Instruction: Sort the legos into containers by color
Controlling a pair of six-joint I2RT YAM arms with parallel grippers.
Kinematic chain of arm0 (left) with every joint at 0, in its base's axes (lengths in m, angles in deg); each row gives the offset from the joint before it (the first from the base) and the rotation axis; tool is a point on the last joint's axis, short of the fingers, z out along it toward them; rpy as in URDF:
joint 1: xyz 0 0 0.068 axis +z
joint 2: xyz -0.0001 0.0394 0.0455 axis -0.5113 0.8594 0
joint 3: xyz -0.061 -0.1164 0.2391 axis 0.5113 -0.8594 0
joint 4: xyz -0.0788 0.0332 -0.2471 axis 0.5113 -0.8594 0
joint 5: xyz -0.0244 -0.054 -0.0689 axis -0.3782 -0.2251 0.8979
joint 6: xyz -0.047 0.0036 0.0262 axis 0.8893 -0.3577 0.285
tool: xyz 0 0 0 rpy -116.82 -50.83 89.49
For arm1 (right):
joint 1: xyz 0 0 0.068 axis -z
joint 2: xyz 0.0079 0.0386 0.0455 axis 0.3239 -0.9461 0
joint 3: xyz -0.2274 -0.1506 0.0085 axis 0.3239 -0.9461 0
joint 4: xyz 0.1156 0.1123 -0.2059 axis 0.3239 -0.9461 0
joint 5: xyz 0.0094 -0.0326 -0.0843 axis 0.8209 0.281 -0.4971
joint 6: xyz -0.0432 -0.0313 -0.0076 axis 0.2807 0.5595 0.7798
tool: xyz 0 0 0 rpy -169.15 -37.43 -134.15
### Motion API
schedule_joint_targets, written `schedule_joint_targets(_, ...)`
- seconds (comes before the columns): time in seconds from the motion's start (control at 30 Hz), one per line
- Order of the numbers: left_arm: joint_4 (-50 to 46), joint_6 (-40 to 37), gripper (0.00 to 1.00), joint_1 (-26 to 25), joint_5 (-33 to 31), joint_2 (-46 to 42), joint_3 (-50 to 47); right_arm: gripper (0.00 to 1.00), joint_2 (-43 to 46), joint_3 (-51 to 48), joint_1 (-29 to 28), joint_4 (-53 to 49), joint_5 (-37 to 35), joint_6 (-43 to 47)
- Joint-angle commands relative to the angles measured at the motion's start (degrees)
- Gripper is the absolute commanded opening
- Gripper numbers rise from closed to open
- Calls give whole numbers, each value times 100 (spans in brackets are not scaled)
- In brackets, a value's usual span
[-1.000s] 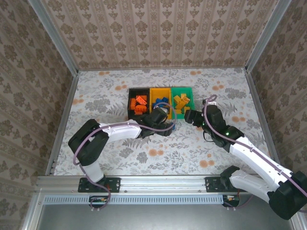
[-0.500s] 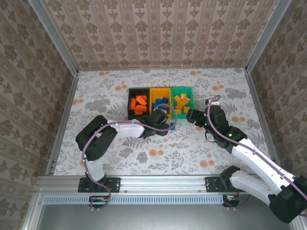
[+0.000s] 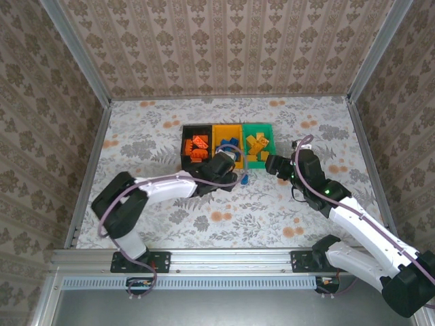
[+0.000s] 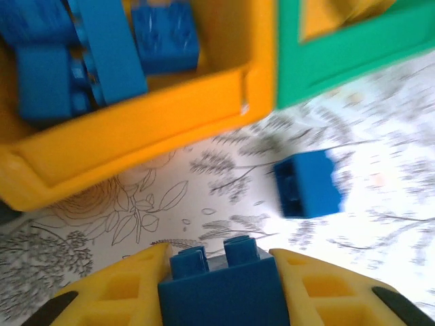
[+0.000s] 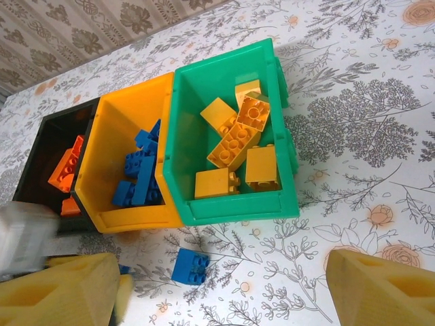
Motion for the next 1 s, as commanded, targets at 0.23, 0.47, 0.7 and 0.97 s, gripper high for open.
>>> schedule_joint_targets(0.23,-874,-330,32,741,-68,198,1431,81,-20,-145,31,-35,95,-110)
schedule_joint_targets(0.47,-945,-699,35,1001,-2,1494,2775,82,-236,-441,-4,29,331,-176)
schedule_joint_targets(0.7,-1414,-608,69,1154,91,2156,3531,82,-837,-728,-445,436,442,-299)
schedule_joint_targets(0.97,-809,-441,100,1039,136,521,2524,83,-1590,-398,-808,837,375,-355)
